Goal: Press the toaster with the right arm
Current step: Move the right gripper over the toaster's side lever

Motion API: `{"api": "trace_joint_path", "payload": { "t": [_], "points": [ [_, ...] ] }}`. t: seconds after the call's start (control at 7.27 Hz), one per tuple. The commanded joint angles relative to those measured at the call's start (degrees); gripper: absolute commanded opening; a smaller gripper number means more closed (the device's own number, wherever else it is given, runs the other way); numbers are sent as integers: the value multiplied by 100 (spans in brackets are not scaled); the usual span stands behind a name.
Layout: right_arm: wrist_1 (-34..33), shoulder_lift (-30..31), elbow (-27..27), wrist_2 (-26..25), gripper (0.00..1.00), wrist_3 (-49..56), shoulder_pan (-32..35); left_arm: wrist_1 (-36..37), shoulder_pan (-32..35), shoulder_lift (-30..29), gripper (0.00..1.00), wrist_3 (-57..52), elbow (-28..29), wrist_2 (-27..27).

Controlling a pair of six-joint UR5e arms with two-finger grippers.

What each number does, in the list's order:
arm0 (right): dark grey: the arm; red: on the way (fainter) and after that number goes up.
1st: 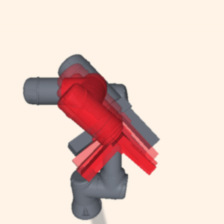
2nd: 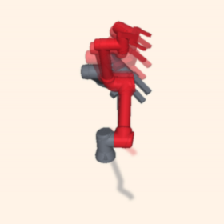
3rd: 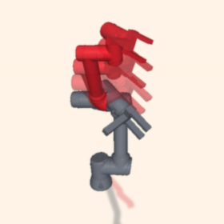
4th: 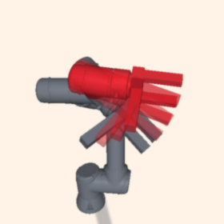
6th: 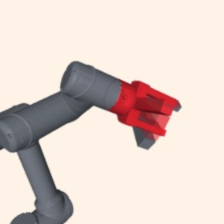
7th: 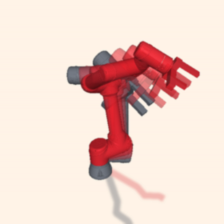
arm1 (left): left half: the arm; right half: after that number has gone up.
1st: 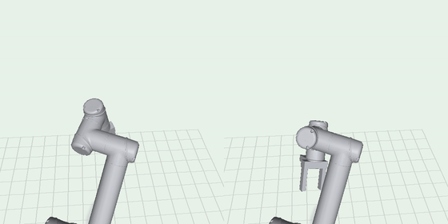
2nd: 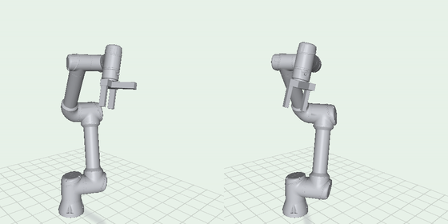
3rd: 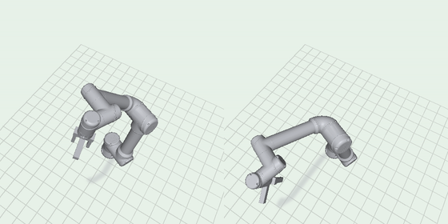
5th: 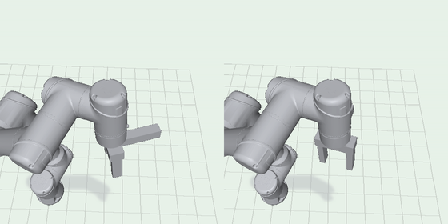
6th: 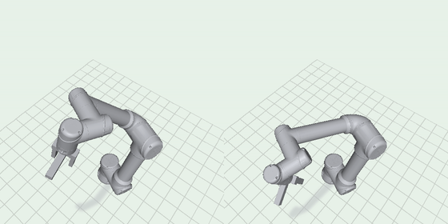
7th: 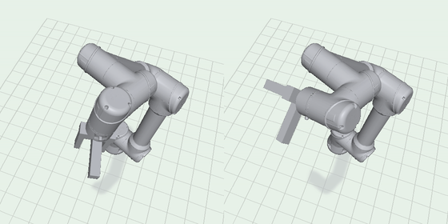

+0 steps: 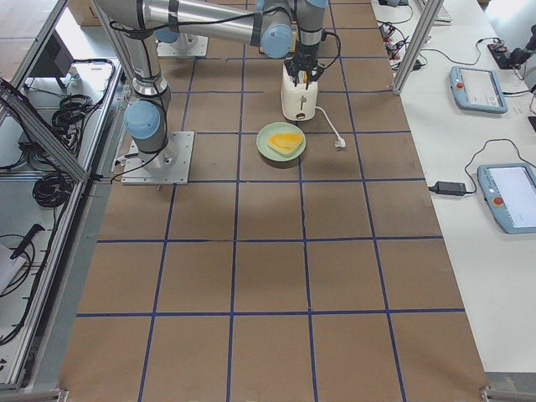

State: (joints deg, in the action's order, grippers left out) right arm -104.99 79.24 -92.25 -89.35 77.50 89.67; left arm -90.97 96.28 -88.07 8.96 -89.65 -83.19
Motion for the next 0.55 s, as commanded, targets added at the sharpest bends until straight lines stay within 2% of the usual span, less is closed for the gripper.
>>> {"api": "trace_joint_path", "payload": {
  "t": [0.0,0.41],
  "points": [
    [-382,-285,-100,67,10,318,33,0,-4,0,100,0,0,-4],
    [-617,-663,-127,417,8,441,104,0,-4,0,100,0,0,-4]
  ]
}}
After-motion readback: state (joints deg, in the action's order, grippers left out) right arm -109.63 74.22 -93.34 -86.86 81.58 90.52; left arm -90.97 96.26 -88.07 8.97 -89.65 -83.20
